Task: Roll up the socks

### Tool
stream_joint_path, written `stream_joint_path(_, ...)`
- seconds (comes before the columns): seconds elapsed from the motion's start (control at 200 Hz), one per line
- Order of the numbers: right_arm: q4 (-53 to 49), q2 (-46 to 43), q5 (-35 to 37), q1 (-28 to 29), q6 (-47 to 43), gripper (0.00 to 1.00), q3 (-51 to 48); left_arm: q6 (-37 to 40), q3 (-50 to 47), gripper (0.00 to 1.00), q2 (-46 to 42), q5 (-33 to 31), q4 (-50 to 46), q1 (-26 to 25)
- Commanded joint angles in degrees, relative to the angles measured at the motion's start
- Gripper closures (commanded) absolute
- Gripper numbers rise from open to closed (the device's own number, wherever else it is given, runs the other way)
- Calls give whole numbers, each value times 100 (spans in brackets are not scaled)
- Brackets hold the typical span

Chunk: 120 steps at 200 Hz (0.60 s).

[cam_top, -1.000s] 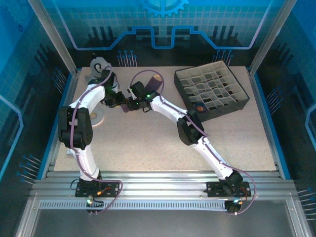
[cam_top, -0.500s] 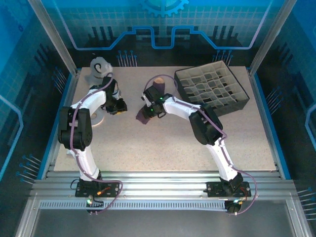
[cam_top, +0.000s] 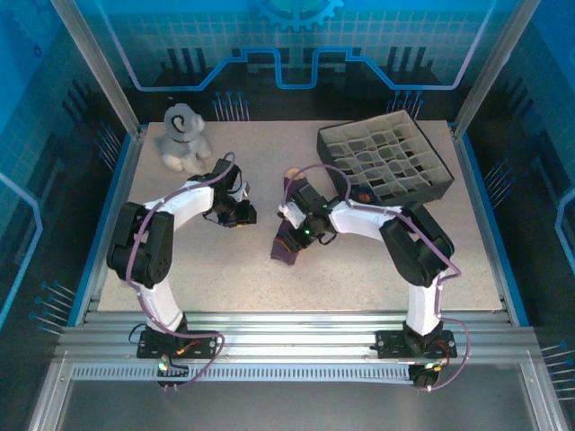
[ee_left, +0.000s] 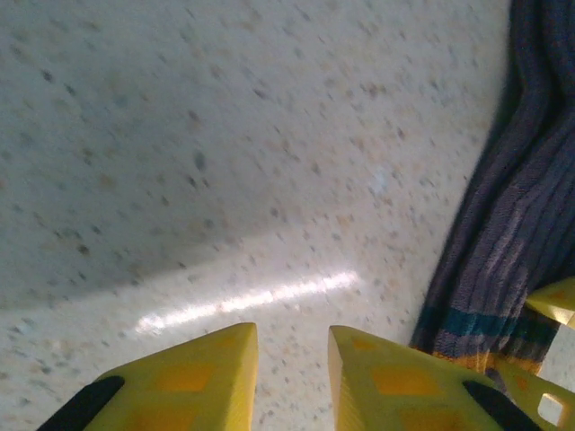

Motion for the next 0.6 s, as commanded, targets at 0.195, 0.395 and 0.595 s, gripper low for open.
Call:
stream_joint_path(0.195, 695, -1947, 154, 105, -1305, 51, -1348, 284, -844, 76, -1015, 336, 520, -123)
stream_joint_path(0.395, 892, -2158, 1248, 969, -2712, 50, -1736, 348, -1118, 76, -1311, 403, 665, -158)
stream_joint_path(0.595, 912, -1465, 1585, 1270, -2853, 47, -1478, 428, -1256, 76, -1392, 466, 673, -175)
